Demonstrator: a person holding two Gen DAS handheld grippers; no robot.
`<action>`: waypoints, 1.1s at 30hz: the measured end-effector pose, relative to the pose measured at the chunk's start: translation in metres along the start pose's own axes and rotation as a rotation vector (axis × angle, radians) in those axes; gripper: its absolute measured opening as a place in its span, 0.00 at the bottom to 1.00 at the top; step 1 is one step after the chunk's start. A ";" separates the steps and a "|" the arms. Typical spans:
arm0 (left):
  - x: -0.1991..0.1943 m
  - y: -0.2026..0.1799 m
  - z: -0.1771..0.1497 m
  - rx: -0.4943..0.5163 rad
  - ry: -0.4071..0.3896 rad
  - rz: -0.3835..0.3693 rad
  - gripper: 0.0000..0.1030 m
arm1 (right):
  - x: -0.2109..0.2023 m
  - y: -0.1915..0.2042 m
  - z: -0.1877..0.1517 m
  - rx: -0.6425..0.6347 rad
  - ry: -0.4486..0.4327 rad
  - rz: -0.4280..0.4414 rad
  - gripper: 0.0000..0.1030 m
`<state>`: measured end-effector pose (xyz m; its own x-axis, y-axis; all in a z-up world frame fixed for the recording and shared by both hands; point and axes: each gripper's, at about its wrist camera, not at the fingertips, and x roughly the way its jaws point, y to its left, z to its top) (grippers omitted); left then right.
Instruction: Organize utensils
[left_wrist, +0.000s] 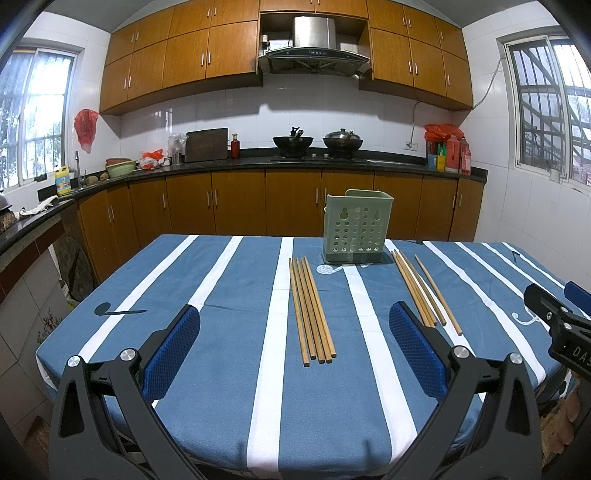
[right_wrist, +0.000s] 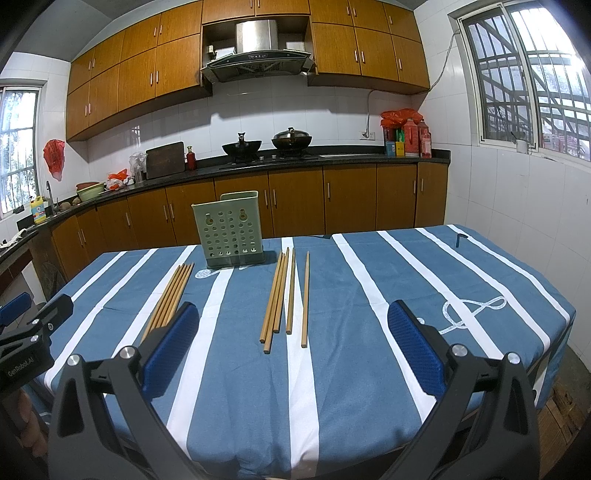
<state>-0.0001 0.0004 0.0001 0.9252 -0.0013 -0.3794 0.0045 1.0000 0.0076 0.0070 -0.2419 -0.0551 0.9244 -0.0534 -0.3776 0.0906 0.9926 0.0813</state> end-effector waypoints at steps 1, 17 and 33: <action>0.000 0.000 0.000 0.000 -0.001 0.000 0.98 | 0.000 0.000 0.000 0.000 0.000 0.000 0.96; 0.000 0.000 0.000 0.001 -0.001 -0.001 0.98 | 0.000 0.001 0.000 0.001 0.000 0.001 0.96; 0.013 0.009 -0.006 -0.016 0.051 0.019 0.98 | 0.012 0.001 0.000 0.013 0.033 -0.005 0.96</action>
<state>0.0095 0.0093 -0.0099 0.9044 0.0181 -0.4263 -0.0197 0.9998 0.0006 0.0182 -0.2418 -0.0598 0.9113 -0.0550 -0.4080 0.1007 0.9907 0.0913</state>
